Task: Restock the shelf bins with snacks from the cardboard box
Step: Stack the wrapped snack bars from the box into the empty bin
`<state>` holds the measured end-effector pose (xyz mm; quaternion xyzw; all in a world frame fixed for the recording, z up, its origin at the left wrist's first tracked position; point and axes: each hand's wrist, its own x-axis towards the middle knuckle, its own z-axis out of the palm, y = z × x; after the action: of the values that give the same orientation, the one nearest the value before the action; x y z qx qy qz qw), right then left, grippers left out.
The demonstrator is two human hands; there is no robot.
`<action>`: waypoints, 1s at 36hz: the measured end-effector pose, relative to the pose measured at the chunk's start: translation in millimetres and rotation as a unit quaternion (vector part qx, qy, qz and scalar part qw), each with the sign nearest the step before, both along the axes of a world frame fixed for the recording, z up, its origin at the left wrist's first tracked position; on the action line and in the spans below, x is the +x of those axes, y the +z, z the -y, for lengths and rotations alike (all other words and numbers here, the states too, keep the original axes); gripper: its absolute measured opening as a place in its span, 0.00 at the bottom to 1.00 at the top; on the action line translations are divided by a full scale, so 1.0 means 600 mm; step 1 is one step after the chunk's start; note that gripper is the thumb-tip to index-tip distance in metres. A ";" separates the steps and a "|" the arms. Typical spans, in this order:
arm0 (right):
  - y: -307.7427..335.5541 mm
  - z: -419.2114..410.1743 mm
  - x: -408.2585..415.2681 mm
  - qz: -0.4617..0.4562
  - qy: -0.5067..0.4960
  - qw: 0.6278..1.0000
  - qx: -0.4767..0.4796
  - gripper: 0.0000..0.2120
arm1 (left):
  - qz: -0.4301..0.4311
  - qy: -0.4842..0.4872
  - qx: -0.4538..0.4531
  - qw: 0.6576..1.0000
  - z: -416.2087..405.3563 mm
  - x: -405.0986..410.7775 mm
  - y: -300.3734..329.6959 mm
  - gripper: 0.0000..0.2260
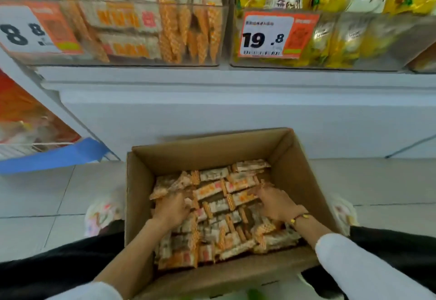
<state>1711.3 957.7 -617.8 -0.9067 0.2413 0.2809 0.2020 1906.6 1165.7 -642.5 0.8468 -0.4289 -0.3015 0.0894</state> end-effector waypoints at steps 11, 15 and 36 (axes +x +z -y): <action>-0.071 -0.046 0.034 -0.109 0.100 0.975 0.166 0.31 | -0.101 -0.219 0.221 0.945 -0.005 -0.002 -0.025 0.36; -0.075 -0.066 0.029 -0.056 0.140 0.982 0.118 0.35 | -0.112 -0.208 0.251 0.939 0.000 0.004 -0.030 0.44; -0.126 -0.134 0.107 0.007 0.302 0.953 -0.039 0.34 | 0.002 0.061 0.037 0.997 0.046 0.013 0.081 0.20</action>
<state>1775.8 1037.9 -693.2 -0.9463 -0.0342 0.3128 0.0739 1914.4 1138.1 -594.1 0.8748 -0.3651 -0.3095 0.0755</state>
